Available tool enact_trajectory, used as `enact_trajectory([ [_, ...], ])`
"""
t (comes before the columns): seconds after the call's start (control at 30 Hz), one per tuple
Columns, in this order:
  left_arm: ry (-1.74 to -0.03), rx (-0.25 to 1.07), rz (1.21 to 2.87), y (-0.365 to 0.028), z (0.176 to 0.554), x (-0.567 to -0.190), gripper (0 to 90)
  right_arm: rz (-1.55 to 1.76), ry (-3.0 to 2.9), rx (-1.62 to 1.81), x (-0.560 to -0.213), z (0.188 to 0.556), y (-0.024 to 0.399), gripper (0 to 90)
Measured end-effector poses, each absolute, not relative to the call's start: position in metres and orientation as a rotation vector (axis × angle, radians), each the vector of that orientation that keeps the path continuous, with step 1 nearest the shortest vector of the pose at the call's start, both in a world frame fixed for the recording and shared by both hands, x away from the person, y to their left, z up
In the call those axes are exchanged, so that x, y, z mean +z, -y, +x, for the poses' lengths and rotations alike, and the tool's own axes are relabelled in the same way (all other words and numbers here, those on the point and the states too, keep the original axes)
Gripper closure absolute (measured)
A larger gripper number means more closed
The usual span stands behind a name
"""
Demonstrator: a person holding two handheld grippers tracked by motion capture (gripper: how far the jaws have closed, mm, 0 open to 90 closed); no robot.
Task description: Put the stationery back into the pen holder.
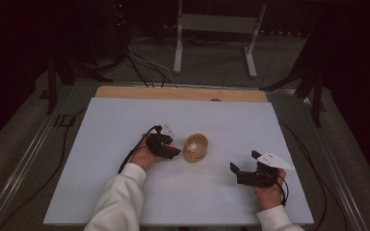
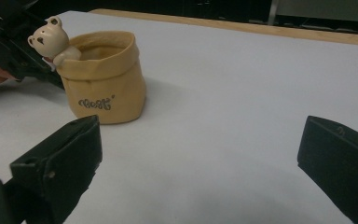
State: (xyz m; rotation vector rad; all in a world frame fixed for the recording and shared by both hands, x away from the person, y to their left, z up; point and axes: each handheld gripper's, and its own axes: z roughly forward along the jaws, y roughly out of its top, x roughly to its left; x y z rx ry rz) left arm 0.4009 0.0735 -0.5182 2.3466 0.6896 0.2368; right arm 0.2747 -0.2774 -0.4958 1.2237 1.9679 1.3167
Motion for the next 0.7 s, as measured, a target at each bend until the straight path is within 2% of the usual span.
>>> enact_trajectory([
  [0.07,-0.682,0.232,2.367,-0.074,0.401,-0.516,65.0,1.223,-1.967,1.319,-0.496,0.275,0.277,0.0],
  [0.17,-0.677,0.219,2.399,-0.075,0.401,-0.513,79.2,1.223,-1.971,1.317,-0.496,0.275,0.277,0.0],
  [0.37,-0.740,0.146,2.373,-0.081,0.405,-0.512,80.8,1.221,-1.978,1.316,-0.496,0.275,0.277,0.0],
  [0.7,-0.783,0.162,2.257,-0.099,0.402,-0.490,80.8,1.226,-1.974,1.324,-0.496,0.275,0.277,0.0],
])
